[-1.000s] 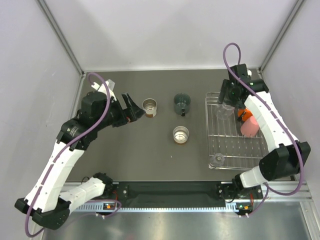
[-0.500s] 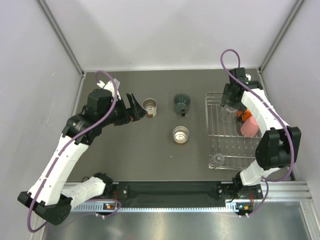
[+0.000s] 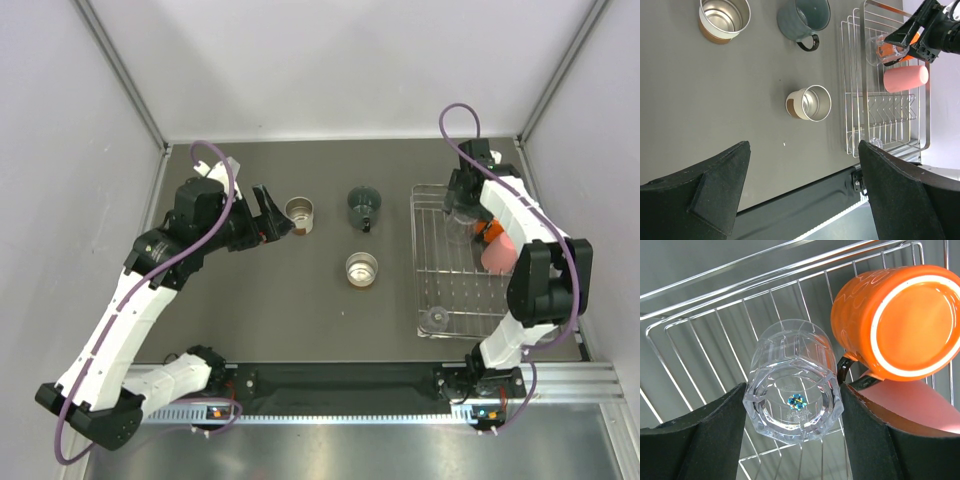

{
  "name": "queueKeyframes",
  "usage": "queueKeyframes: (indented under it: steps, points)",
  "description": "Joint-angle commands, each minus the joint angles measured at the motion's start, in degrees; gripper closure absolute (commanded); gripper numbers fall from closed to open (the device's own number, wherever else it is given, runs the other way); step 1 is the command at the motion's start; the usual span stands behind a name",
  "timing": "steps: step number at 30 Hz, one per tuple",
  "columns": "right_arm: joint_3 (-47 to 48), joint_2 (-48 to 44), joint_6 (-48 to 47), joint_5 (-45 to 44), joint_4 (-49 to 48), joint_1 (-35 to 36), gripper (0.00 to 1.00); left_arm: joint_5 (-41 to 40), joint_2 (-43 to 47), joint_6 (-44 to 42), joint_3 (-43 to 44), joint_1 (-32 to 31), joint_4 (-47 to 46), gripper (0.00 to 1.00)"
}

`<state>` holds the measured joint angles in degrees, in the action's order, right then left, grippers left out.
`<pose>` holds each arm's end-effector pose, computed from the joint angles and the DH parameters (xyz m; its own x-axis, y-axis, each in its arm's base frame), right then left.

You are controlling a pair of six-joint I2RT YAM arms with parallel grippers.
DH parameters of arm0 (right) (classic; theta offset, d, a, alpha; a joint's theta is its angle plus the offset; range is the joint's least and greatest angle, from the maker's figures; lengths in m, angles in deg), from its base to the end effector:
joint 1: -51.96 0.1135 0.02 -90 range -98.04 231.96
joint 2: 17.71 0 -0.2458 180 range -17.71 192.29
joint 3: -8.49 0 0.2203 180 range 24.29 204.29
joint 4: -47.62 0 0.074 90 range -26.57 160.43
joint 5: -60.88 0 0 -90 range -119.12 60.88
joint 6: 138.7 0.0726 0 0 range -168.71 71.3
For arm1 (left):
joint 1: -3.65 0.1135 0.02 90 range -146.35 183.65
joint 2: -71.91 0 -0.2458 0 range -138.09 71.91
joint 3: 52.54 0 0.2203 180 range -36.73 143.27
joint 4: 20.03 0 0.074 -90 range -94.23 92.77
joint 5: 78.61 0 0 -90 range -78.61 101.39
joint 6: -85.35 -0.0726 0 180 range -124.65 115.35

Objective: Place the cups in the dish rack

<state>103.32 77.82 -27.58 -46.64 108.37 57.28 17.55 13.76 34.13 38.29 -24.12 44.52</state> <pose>0.3330 0.0091 0.2296 -0.7961 0.2710 -0.5411 0.3663 0.9275 -0.0745 0.1732 -0.1000 0.3641 -0.7048 -0.3326 -0.6266 0.1314 0.8068 -0.5761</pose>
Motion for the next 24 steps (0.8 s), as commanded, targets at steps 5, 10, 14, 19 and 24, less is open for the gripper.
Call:
queueKeyframes:
  steps: [5,10,14,19,24]
  points:
    - [1.6,0.9,-0.9,-1.5,-3.6,-1.7,0.92,1.0,0.1,-1.2,2.2,0.3,0.5,0.06]
    - [1.2,0.5,-1.1,-0.9,-3.5,-1.7,0.57,1.8,-0.5,-1.3,2.1,0.2,0.6,0.06]
    - [1.1,-0.3,-1.2,0.0,-2.9,-1.7,0.26,2.7,-0.8,-1.2,1.9,0.2,0.2,0.06]
    - [1.5,-2.7,-1.3,1.5,-1.1,-1.7,0.12,3.8,-1.2,-0.9,1.5,0.3,-0.1,0.06]
    - [2.7,-6.9,-1.4,2.0,1.7,-0.7,0.06,5.8,-2.2,-0.7,1.4,0.2,-0.9,0.07]
